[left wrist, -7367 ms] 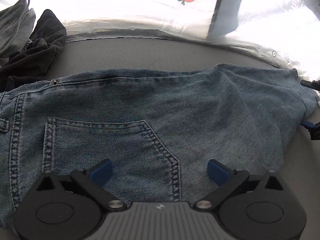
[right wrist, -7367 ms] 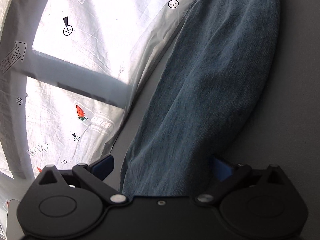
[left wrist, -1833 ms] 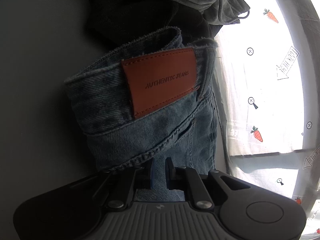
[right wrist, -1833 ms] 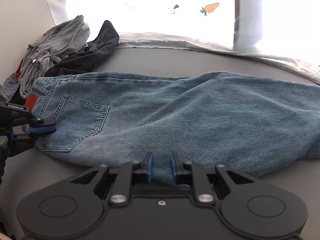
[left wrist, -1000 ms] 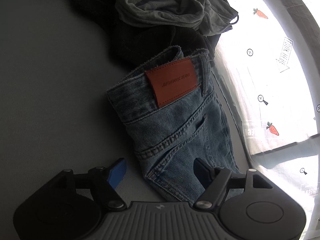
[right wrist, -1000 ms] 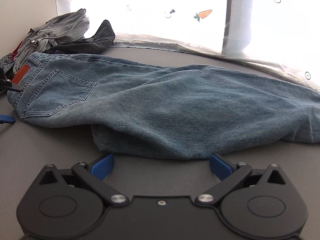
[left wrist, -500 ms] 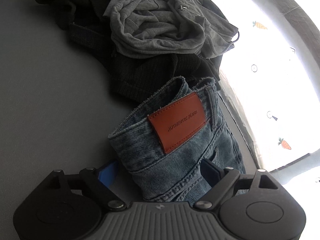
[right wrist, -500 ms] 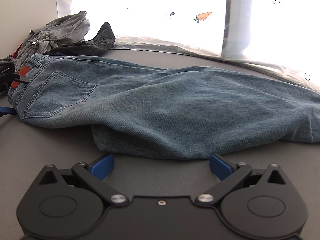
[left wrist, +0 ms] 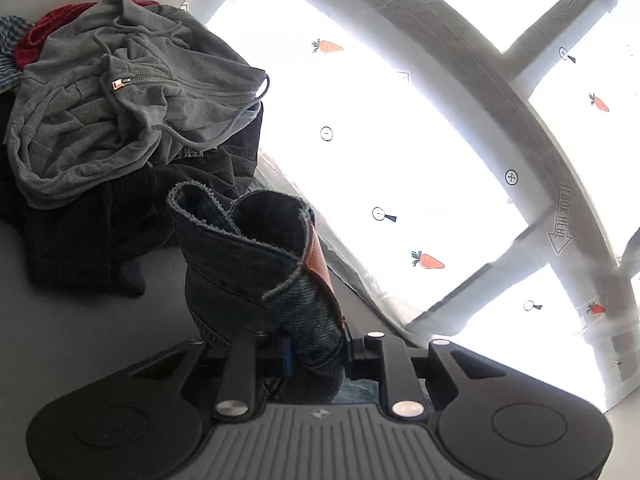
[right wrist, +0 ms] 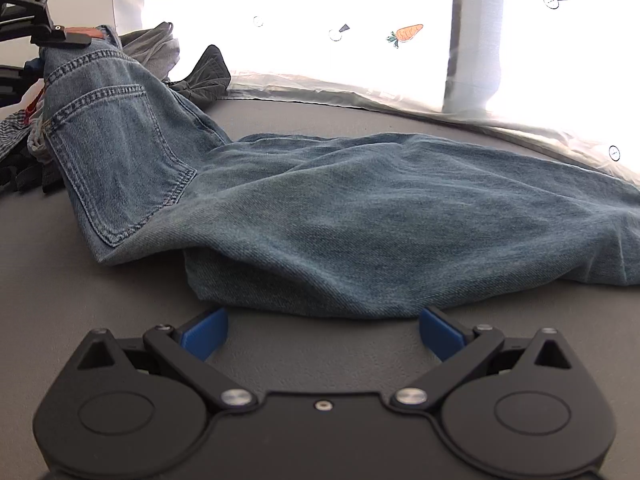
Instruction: Fold clothes
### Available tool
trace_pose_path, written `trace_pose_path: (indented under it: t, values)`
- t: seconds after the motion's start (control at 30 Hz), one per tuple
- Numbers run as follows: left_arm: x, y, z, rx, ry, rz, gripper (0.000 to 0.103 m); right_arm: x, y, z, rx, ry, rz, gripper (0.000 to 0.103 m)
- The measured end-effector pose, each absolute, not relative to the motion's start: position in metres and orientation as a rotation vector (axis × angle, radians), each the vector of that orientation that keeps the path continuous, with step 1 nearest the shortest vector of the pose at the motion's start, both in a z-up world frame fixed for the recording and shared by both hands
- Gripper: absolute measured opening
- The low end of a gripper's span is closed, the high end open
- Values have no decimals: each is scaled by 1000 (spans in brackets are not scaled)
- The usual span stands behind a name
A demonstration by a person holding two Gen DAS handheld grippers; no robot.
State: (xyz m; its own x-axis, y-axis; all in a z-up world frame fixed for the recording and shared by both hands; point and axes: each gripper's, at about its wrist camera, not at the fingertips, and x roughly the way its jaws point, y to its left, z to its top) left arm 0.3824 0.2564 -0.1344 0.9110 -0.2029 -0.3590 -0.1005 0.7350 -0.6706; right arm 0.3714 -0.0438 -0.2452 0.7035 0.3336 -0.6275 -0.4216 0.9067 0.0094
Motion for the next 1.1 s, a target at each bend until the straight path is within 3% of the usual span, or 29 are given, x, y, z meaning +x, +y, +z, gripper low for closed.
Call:
trace_pose_path:
  t: [0.07,0.3,0.37,0.47,0.73,0.87,0.97,1.1]
  values:
    - [394,232,-137,-765,449,-218,22,371,-44,-245,-138,670,422,103]
    - [438,161,-203,-786,841,-389,26,371,-45,-244,-135,678,425,103]
    - [435,158,-201,-780,840,-413,41,372,-45,-243,-134,681,429,103]
    - [430,164,-195,-821,797,-434,53,372,-45,-244,-136,682,433,103]
    - [421,208,-207,-883,775,-187,55,387,-43,-232,-143,800,468,103]
    - [418,222,-221,-807,843,-60,55,396,-73,-223,145,861,474,101]
    - [419,228,-235,-796,924,20,57,399,-106,-223,471,861,440,93]
    - [418,233,-243,-829,905,12,59,400,-139,-227,840,827,415,67]
